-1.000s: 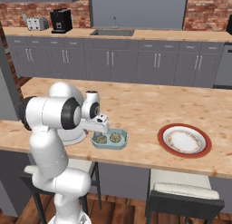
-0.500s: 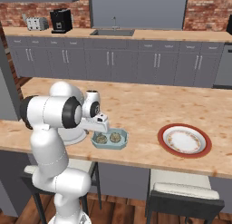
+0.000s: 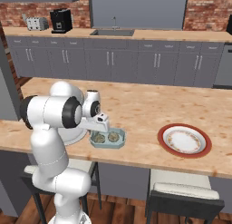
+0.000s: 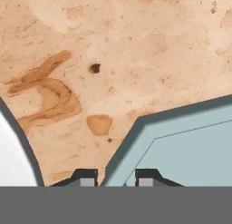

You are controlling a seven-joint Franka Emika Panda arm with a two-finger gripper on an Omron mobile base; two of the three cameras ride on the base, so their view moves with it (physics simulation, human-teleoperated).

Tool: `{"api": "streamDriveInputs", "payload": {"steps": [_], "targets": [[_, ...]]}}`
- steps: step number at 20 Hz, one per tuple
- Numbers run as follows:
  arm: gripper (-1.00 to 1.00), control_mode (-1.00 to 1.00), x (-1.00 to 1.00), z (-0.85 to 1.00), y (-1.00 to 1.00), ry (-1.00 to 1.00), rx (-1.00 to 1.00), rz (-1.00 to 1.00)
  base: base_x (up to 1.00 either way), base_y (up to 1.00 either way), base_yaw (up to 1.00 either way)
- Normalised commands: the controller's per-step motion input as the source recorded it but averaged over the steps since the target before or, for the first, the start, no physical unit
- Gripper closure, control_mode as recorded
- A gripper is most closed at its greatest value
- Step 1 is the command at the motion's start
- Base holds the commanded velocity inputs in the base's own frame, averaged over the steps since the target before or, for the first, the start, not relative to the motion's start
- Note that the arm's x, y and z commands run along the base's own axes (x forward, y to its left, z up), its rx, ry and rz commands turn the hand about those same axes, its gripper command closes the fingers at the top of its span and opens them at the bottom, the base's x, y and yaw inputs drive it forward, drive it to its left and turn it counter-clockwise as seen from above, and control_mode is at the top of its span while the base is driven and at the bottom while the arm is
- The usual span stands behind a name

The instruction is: Place two dumplings into each of the tupperware containers and then place the containers in the fridge.

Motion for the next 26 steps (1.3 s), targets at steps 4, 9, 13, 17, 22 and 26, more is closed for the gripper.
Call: {"api": "streamDriveInputs", "payload": {"steps": [4,9,13,17,22,26], "targets": [[1.00,-1.00,0.00,0.40,-0.12,0.00,-0.03,0.06,0.00,0.00,0.00],[1.00,-1.00,-0.08,0.66,-0.12,0.00,-0.05,0.11,0.00,0.00,0.00],[1.00,-1.00,-0.23,0.78,0.00,0.00,-0.07,0.22,0.00,0.00,0.00],[1.00,-1.00,-0.68,0.59,0.07,0.01,-0.10,0.57,0.00,0.00,0.00],[1.00,-1.00,-0.50,0.16,0.10,0.00,-0.09,0.71,0.00,0.00,0.00],[1.00,-1.00,-0.29,0.12,-0.07,0.00,-0.01,0.76,0.00,0.00,0.00]]}}
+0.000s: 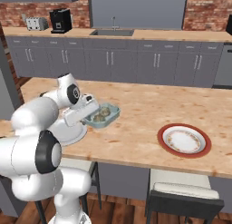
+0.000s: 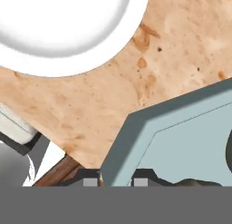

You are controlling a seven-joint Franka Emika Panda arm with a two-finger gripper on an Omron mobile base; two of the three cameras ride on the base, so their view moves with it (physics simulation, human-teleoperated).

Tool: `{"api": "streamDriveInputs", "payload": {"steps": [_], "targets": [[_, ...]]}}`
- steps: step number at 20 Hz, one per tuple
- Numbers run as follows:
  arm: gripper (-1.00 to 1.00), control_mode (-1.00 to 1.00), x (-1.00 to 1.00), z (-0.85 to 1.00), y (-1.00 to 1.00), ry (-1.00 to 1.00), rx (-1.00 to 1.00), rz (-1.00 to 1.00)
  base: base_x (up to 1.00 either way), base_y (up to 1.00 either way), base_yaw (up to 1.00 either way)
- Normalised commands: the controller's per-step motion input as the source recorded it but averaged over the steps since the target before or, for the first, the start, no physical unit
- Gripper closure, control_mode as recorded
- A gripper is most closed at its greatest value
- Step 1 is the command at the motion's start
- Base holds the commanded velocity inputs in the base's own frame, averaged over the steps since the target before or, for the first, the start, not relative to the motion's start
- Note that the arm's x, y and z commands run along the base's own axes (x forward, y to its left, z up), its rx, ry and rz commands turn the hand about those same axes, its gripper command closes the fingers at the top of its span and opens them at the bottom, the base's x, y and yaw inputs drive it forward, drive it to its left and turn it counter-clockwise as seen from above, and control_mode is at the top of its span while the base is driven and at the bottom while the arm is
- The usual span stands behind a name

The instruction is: Place two dumplings into each of the tupperware containers and then place the containers in the fridge.

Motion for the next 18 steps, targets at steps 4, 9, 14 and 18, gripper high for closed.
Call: {"api": "streamDriveInputs", "payload": {"steps": [4,9,14,18], "targets": [[1.00,-1.00,-0.22,0.23,-0.33,0.00,0.00,0.73,0.00,0.00,0.00],[1.00,-1.00,-0.55,0.49,-0.45,0.00,0.08,0.51,0.00,0.00,0.00],[1.00,-1.00,-0.41,0.80,-0.04,0.04,0.08,0.15,0.00,0.00,0.00],[1.00,-1.00,-0.45,0.49,0.30,0.01,0.01,0.08,0.00,0.00,0.00]]}}
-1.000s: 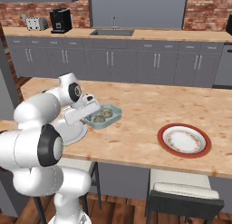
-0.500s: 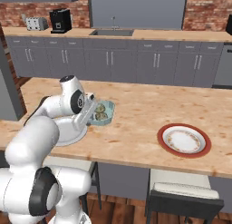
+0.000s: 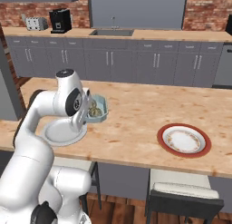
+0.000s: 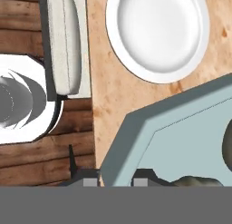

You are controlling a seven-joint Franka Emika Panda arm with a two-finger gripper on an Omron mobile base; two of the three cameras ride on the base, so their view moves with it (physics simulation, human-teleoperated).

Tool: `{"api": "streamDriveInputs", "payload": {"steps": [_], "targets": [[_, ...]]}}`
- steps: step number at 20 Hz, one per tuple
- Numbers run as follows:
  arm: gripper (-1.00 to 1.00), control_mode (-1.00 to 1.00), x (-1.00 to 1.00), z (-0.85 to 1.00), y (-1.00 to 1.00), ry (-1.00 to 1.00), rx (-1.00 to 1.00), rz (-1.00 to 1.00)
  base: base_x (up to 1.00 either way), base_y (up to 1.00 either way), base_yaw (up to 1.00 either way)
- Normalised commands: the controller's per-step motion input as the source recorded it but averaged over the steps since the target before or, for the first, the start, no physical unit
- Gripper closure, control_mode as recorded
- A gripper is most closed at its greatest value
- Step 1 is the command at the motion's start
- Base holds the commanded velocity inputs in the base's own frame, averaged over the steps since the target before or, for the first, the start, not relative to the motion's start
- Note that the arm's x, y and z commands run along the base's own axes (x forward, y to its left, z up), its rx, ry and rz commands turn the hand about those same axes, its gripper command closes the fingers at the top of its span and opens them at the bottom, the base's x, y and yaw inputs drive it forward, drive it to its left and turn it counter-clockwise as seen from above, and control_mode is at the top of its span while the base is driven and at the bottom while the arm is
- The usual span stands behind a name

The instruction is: Place two dumplings into each of the tupperware containers and then place the containers in the fridge.

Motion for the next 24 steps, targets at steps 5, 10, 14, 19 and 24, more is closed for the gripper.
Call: {"api": "streamDriveInputs", "payload": {"steps": [5,10,14,19,24], "targets": [[1.00,-1.00,-0.32,0.22,0.56,0.02,-0.01,0.04,0.00,0.00,0.00],[1.00,-1.00,-0.67,0.25,-0.11,0.00,0.00,0.00,0.00,0.00,0.00],[1.00,-1.00,-0.86,0.18,-0.45,0.00,0.00,0.00,0.00,0.00,0.00],[1.00,-1.00,-0.52,0.29,-0.20,-0.09,0.00,0.00,0.00,0.00,0.00],[1.00,-1.00,-0.01,0.04,-0.05,-0.03,0.00,0.00,0.00,0.00,0.00]]}}
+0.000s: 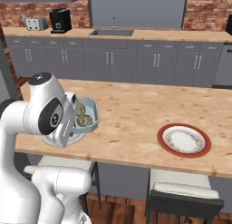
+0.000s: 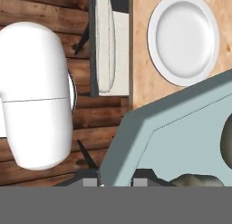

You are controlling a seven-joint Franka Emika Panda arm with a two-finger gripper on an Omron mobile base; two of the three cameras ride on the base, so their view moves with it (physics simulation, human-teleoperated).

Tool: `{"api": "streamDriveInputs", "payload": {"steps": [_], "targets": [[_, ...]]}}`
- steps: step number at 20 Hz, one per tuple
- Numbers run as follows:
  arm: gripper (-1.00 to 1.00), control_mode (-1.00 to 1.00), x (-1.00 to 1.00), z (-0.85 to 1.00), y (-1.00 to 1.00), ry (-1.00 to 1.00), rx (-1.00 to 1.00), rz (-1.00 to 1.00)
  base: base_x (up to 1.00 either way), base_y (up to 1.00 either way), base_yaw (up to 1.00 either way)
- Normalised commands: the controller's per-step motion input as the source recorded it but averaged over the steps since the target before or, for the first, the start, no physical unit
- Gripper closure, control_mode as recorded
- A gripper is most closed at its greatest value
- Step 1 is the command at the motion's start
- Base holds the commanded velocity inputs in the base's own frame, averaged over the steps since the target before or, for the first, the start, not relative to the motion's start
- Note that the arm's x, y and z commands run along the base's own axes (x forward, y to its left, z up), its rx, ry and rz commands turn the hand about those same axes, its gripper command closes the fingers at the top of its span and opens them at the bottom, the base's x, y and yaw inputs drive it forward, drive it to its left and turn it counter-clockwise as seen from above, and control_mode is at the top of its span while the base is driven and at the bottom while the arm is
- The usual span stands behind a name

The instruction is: Place two dumplings into each of the tupperware containers and then place the containers in the fridge.

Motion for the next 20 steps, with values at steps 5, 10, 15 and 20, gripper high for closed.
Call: {"api": "streamDriveInputs", "payload": {"steps": [5,10,15,20], "targets": [[1.00,-1.00,-0.01,0.09,0.01,0.00,-0.02,0.00,0.00,0.00,0.00],[1.00,-1.00,0.00,0.18,-0.10,0.00,0.00,0.00,0.00,0.00,0.00],[1.00,-1.00,0.00,0.04,-0.02,0.00,0.00,0.00,0.00,0.00,0.00],[1.00,1.00,0.00,0.00,0.00,0.00,0.00,0.00,-0.92,0.20,0.11]]}}
